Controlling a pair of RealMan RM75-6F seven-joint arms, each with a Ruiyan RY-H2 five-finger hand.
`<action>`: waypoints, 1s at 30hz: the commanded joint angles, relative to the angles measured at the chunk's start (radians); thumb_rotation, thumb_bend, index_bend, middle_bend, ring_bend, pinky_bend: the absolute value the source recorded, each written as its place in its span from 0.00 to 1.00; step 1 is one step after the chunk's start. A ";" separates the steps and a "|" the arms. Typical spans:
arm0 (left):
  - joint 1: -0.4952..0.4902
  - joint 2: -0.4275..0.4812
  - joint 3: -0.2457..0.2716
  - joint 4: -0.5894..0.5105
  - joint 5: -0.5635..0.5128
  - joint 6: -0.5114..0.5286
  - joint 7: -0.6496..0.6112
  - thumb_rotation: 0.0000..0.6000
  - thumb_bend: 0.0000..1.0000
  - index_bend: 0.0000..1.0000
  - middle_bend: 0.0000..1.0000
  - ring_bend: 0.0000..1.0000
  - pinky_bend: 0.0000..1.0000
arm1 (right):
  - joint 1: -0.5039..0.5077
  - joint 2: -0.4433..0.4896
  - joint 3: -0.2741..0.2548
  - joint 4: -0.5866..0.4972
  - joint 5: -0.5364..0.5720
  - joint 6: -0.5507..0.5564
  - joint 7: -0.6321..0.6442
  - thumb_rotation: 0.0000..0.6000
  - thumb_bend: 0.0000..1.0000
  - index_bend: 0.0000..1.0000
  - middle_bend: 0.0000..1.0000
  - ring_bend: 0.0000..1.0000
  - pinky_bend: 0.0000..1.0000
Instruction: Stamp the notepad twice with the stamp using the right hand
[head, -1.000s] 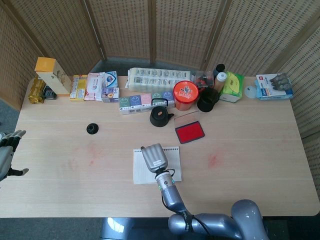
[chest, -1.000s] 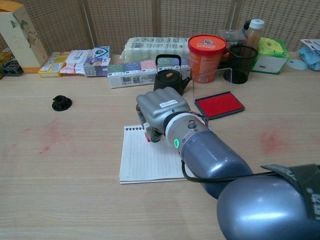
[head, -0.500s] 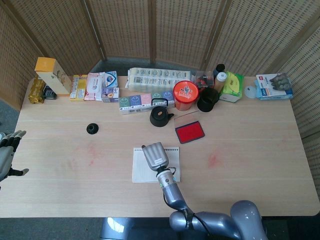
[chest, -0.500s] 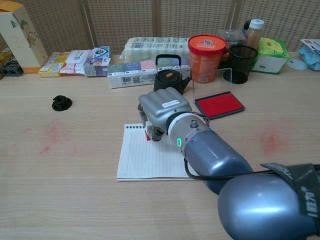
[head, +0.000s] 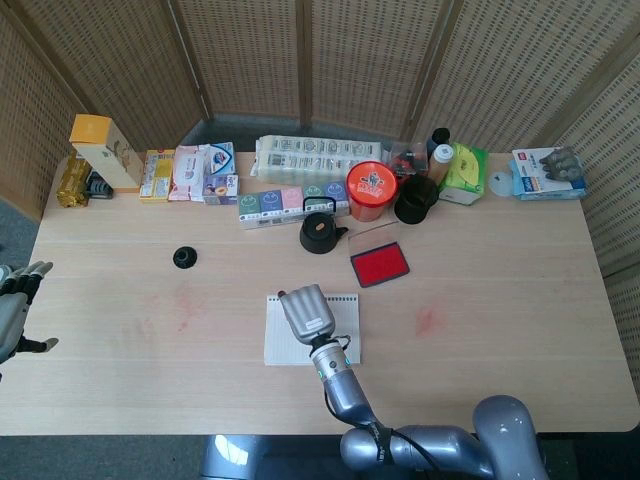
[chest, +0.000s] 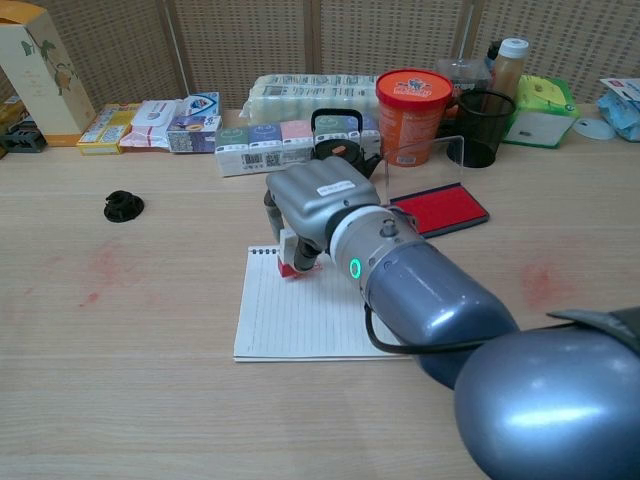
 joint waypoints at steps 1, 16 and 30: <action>0.000 0.000 0.000 0.000 0.000 -0.001 -0.001 1.00 0.00 0.00 0.00 0.04 0.11 | 0.009 0.064 0.022 -0.131 0.004 0.064 -0.096 1.00 0.53 0.59 0.97 1.00 1.00; -0.002 -0.002 0.002 -0.003 -0.002 -0.001 0.007 1.00 0.00 0.00 0.00 0.04 0.11 | 0.004 0.151 -0.013 -0.227 0.092 0.112 -0.180 1.00 0.53 0.59 0.97 1.00 1.00; -0.009 -0.008 0.000 0.004 -0.021 -0.009 0.018 1.00 0.00 0.00 0.00 0.04 0.11 | -0.016 0.149 -0.067 -0.131 0.118 0.070 -0.090 1.00 0.53 0.59 0.97 1.00 1.00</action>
